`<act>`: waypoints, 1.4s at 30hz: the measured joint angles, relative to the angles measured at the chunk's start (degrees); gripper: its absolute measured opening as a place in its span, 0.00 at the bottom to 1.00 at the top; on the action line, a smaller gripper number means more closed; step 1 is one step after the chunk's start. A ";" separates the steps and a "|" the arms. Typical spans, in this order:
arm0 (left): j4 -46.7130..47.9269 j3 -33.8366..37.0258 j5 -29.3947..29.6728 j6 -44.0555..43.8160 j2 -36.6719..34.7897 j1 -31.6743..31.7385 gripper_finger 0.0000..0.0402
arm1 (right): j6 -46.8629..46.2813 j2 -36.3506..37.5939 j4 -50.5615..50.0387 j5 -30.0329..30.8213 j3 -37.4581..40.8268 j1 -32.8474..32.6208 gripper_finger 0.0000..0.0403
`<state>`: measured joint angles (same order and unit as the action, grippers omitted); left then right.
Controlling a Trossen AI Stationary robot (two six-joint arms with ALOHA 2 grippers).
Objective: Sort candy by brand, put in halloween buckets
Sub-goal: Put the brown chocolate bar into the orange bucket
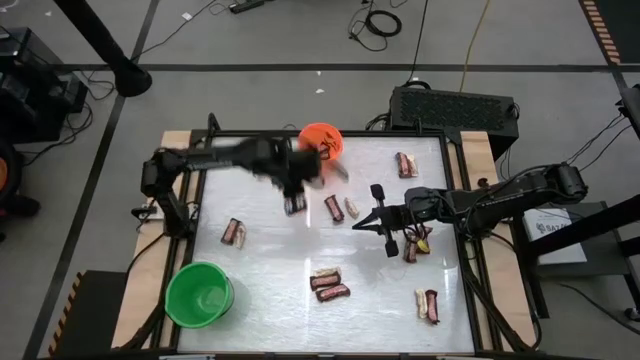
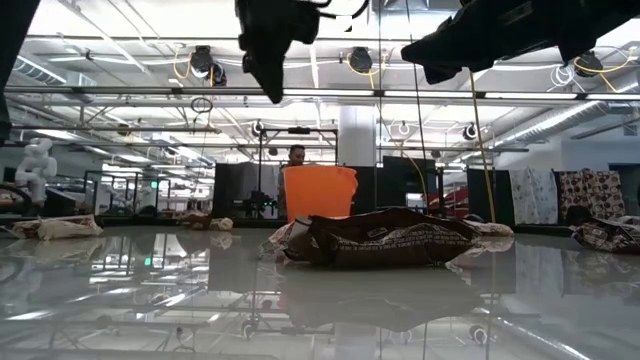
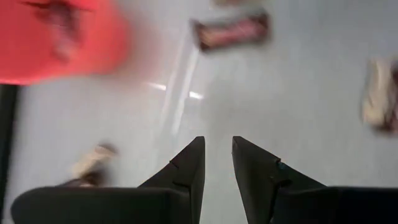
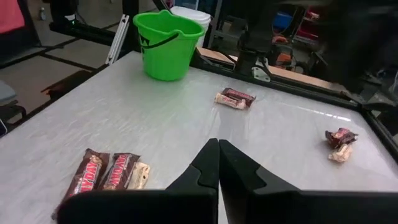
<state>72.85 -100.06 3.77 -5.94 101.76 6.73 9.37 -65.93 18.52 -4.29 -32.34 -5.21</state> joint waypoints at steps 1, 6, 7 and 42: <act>0.37 1.39 0.46 -0.40 0.02 -2.45 0.22 | -0.68 0.00 0.02 0.00 0.00 0.00 0.00; -4.18 11.24 6.39 -1.31 -2.02 -15.49 0.22 | -4.23 0.00 0.02 -0.05 0.00 -0.04 0.00; -6.99 13.85 7.60 -2.23 -2.85 -17.76 0.22 | -4.63 0.00 0.00 -0.11 0.00 -0.04 0.00; -66.04 36.47 18.92 -5.73 8.83 -36.89 0.58 | -7.00 -3.13 2.27 -0.22 -0.02 -4.28 0.00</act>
<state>6.81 -63.59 22.70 -11.68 110.59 -30.15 2.37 -69.06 20.79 -4.51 -32.36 -9.50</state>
